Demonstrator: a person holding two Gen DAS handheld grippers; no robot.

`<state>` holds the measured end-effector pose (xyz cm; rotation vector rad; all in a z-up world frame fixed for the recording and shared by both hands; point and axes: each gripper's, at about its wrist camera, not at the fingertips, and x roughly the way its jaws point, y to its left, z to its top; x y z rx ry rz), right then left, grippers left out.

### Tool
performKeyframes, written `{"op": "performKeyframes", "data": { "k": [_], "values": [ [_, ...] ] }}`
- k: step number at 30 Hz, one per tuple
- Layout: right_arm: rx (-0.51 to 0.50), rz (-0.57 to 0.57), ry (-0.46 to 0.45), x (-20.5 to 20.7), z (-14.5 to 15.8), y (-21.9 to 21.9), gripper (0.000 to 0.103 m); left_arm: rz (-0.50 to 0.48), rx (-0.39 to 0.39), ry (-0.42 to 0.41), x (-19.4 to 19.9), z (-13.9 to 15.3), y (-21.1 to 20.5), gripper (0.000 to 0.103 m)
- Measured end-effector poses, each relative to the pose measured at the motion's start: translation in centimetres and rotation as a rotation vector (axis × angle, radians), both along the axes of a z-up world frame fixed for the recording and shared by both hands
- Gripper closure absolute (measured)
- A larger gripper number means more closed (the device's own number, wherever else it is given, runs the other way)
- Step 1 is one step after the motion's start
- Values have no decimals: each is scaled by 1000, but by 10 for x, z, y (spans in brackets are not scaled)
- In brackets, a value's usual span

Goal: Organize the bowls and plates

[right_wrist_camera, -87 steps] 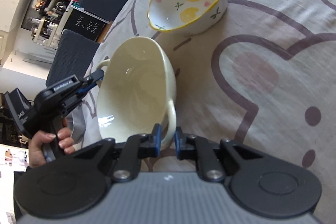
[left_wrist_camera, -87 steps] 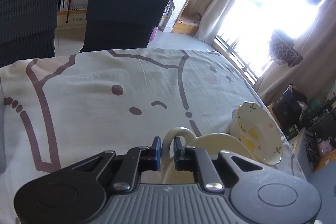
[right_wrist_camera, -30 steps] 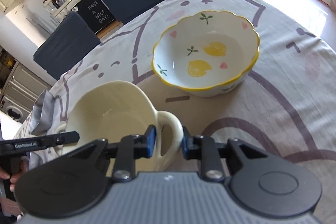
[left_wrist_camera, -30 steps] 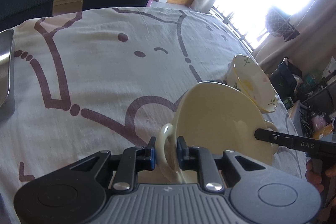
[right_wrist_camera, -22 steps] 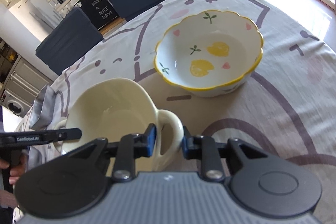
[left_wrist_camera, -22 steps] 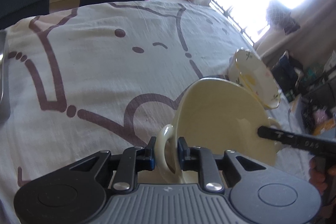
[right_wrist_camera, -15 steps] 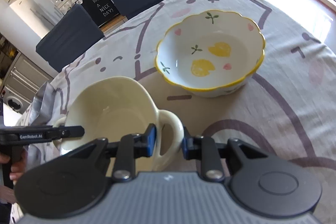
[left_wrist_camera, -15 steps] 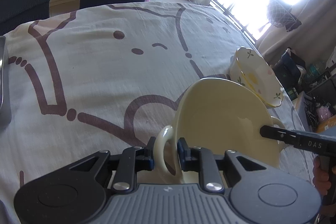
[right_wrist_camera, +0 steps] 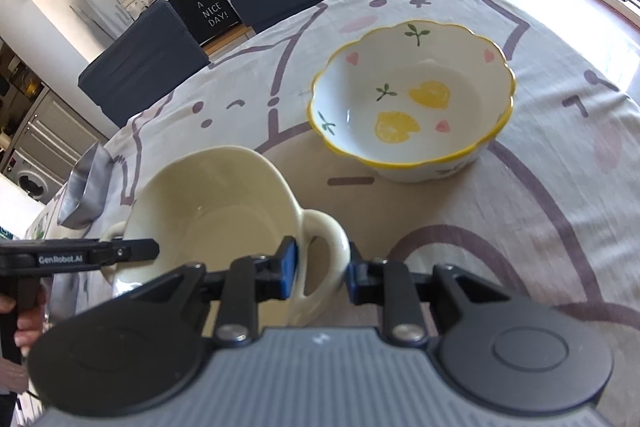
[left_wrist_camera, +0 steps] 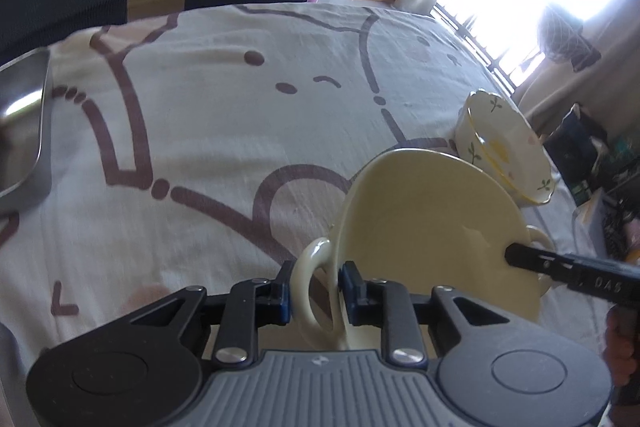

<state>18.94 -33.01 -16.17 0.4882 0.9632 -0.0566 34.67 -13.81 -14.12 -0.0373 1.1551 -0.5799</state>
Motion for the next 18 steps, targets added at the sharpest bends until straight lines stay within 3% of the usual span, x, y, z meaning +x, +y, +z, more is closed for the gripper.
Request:
{"op": "performKeyframes", "data": {
  "k": [8, 18],
  "values": [
    [-55, 28, -21, -2, 8, 7, 74, 21, -36, -3, -8, 3, 2, 78],
    [-75, 30, -94, -22, 43, 8, 74, 24, -55, -88, -35, 47, 9, 79]
  ]
}}
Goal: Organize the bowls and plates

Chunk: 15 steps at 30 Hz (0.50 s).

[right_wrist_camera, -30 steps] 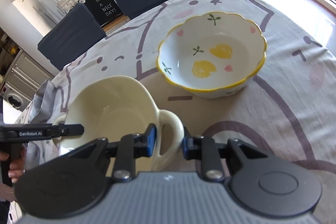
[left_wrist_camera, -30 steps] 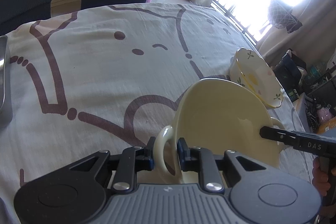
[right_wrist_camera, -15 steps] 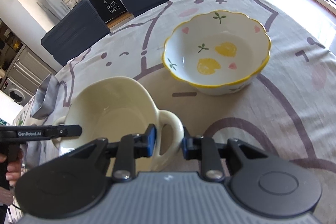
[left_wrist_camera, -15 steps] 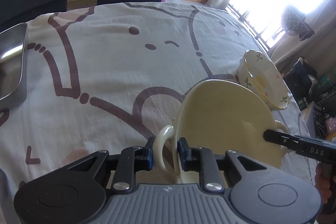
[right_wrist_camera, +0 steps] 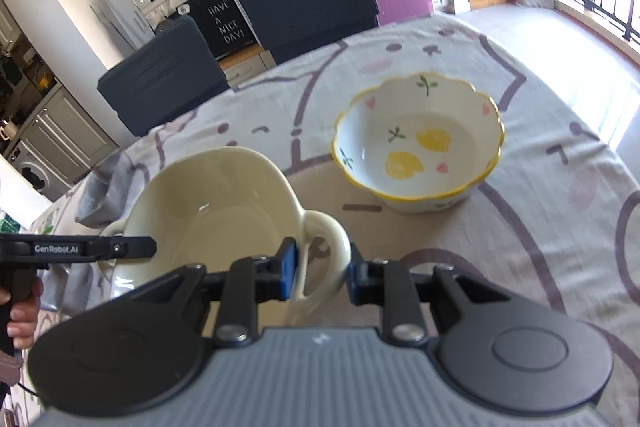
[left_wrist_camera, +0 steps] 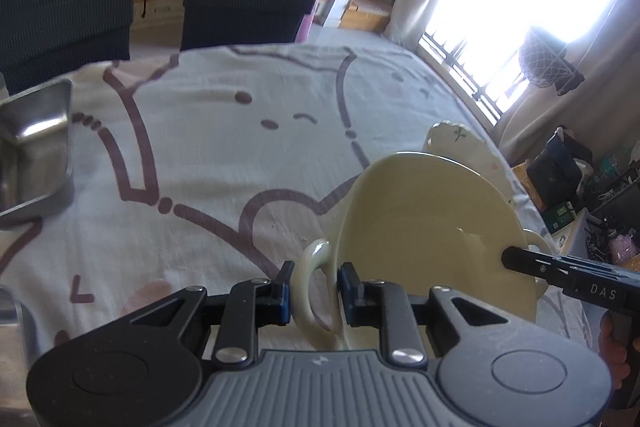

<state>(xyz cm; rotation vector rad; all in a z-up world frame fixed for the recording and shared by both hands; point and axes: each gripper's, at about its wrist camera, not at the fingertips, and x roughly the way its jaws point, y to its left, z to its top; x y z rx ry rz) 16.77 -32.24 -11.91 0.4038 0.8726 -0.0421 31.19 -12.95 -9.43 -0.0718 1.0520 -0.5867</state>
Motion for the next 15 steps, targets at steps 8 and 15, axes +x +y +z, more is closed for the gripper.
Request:
{"op": "performKeyframes", "data": {
  "k": [8, 15],
  "values": [
    [6, 42, -50, -20, 32, 19, 74, 46, -12, -52, -39, 42, 33, 79],
    [-3, 108, -106, -37, 58, 56, 74, 132, -30, -89, -82, 70, 83, 80]
  ]
}}
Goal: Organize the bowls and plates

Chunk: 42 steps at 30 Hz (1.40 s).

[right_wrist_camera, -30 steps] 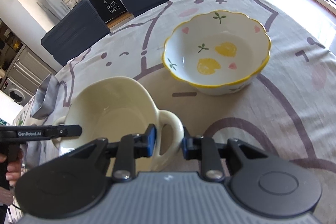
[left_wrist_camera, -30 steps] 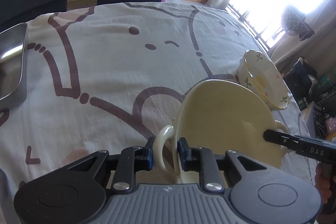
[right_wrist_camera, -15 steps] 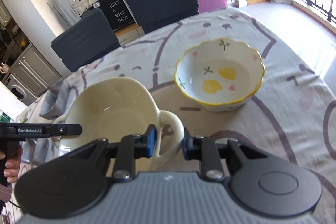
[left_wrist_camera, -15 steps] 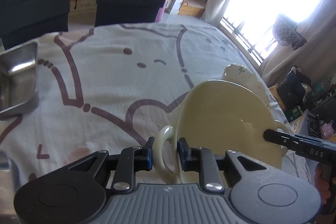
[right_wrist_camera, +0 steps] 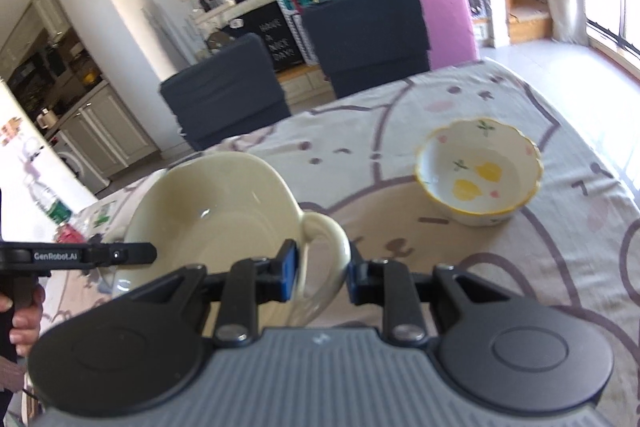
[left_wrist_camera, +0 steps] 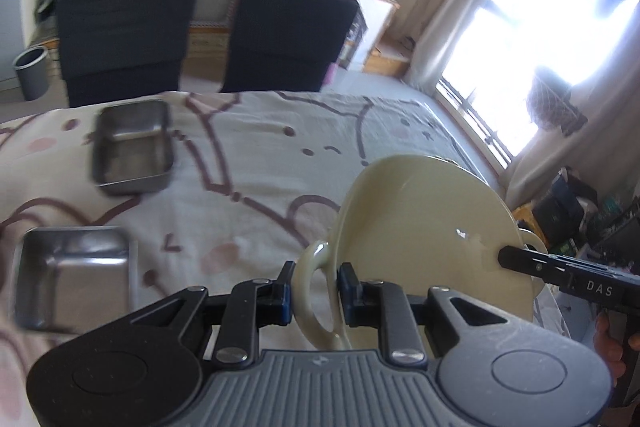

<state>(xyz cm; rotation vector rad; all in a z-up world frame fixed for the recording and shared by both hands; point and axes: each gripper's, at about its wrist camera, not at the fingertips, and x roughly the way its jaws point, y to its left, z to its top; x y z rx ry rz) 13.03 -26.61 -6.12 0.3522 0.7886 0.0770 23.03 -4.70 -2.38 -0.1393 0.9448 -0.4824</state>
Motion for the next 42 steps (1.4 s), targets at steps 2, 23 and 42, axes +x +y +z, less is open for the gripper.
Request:
{"op": "performKeyframes", "data": {
  "k": [2, 23, 42],
  "values": [
    [-4, 29, -9, -4, 5, 14, 74, 28, -2, -6, -11, 6, 17, 80],
    [45, 287, 37, -5, -6, 155, 74, 286, -12, 10, -107, -3, 185, 81],
    [-83, 357, 176, -3, -47, 203, 75, 269, -54, 203, -91, -80, 208, 76]
  ]
}}
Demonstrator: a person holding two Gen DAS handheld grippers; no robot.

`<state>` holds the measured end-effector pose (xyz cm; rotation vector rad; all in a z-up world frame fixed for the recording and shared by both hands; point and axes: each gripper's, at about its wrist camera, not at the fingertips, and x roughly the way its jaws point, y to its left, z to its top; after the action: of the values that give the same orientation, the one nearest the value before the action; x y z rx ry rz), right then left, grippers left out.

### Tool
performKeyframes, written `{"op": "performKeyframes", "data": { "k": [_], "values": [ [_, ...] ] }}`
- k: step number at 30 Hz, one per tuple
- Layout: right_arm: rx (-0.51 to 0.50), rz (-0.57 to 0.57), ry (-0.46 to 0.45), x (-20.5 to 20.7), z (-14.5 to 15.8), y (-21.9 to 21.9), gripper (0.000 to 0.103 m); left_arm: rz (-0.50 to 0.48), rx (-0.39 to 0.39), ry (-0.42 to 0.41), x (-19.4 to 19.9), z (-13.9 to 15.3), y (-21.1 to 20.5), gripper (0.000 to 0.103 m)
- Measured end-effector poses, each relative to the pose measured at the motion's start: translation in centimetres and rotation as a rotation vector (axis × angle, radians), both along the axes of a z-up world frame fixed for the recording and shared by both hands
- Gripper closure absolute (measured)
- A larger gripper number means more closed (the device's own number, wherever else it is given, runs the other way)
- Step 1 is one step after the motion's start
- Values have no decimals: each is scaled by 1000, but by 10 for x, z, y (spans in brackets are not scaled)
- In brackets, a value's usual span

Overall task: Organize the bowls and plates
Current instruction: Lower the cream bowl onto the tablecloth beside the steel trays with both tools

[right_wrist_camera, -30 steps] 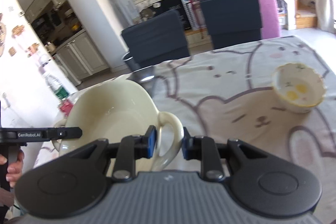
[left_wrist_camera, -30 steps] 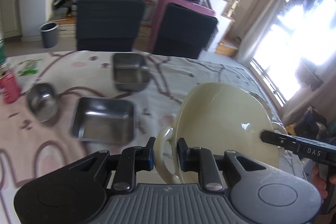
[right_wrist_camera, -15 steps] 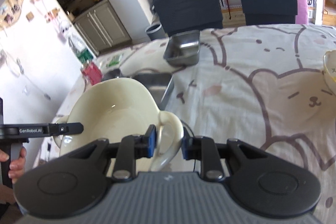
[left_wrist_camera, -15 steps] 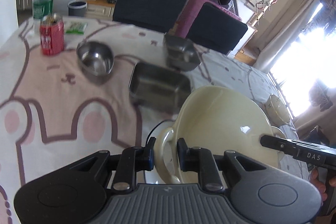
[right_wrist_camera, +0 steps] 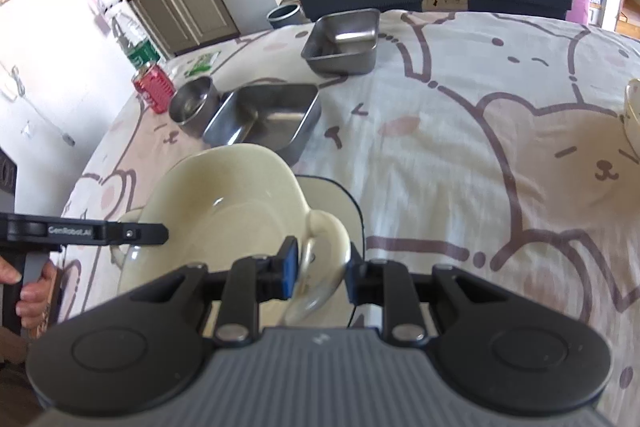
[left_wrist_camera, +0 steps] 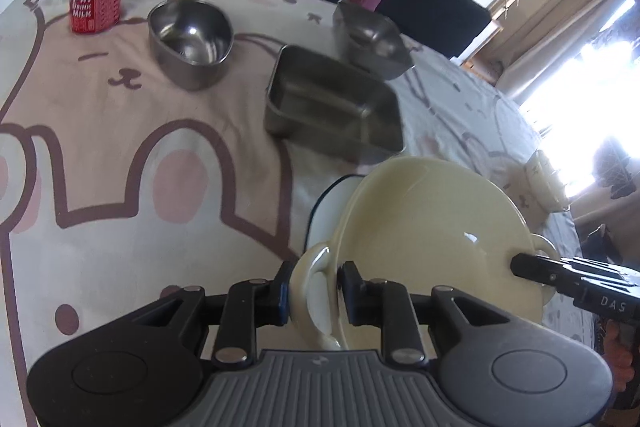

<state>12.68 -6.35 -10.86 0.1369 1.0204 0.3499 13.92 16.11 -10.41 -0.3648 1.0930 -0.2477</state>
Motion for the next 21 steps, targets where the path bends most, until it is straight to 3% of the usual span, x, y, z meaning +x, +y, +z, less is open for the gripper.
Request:
{"op": "performKeyframes", "data": {
  "k": [21],
  "values": [
    [-39, -3, 28, 5, -7, 12, 75, -14, 30, 45, 11, -18, -3, 72]
  ]
}}
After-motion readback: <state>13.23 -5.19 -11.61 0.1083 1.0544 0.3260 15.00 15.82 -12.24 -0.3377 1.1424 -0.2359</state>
